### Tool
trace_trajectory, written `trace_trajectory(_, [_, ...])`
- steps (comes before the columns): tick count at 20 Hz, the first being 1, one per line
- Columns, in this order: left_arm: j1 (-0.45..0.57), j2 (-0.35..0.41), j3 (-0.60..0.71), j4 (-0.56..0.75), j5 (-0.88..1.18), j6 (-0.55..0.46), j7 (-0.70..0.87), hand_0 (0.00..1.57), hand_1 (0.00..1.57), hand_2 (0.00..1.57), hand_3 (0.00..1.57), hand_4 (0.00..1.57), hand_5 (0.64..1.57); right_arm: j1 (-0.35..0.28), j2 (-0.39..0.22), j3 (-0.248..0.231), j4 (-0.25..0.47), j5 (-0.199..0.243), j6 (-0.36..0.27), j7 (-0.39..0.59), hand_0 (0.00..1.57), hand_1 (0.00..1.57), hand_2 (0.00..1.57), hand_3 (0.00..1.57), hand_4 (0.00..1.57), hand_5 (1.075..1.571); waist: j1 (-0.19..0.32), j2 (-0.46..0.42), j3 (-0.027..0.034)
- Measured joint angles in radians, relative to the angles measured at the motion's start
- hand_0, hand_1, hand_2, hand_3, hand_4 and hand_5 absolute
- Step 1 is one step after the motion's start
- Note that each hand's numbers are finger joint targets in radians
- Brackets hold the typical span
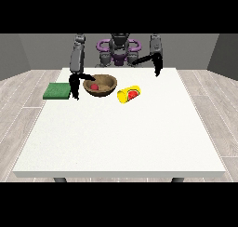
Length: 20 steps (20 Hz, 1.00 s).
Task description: Pick the cup and pour the ball into the bowl, then pick the bowl and place it on the pad
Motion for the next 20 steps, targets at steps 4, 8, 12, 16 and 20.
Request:
trace_trajectory(4, [-0.009, -0.006, -0.035, -0.047, -0.009, 0.0, 0.036, 0.0, 0.0, 0.0, 0.0, 0.0, 1.559, -0.003, 0.001, -0.022, 0.019, -0.017, -0.001, -0.048, 0.0, 0.0, 0.0, 0.0, 0.23, 1.532, 0.026, 0.011, -0.0084])
trace_trajectory(8, [-0.012, -0.002, -0.033, -0.049, -0.009, -0.003, 0.04, 0.0, 0.0, 0.0, 0.0, 0.0, 1.562, -0.017, 0.024, -0.021, 0.015, -0.027, -0.011, -0.04, 0.0, 0.0, 0.0, 0.0, 0.29, 1.538, 0.029, 0.008, -0.0103])
trace_trajectory(12, [0.025, 0.015, -0.013, -0.016, 0.007, -0.02, 0.015, 0.0, 0.0, 0.0, 0.0, 0.0, 1.563, -0.064, 0.056, -0.007, 0.018, -0.036, -0.05, 0.062, 0.0, 0.0, 0.0, 0.0, 0.37, 1.551, 0.018, -0.032, 0.0008])
trace_trajectory(16, [0.052, 0.02, -0.012, -0.024, 0.015, -0.035, 0.019, 0.0, 0.0, 0.0, 0.0, 0.0, 1.565, -0.085, 0.1, 0.007, 0.041, -0.035, -0.098, 0.088, 0.0, 0.0, 0.0, 0.0, 0.35, 1.546, 0.022, -0.051, 0.0071])
trace_trajectory(20, [0.051, 0.037, 0.008, -0.032, 0.033, -0.048, 0.01, 0.0, 0.0, 0.0, 0.0, 0.0, 1.567, -0.082, 0.094, 0.021, 0.056, -0.013, -0.15, 0.107, 1.57, 1.57, 1.57, 1.57, 0.96, 1.556, 0.02, -0.051, -0.0012])
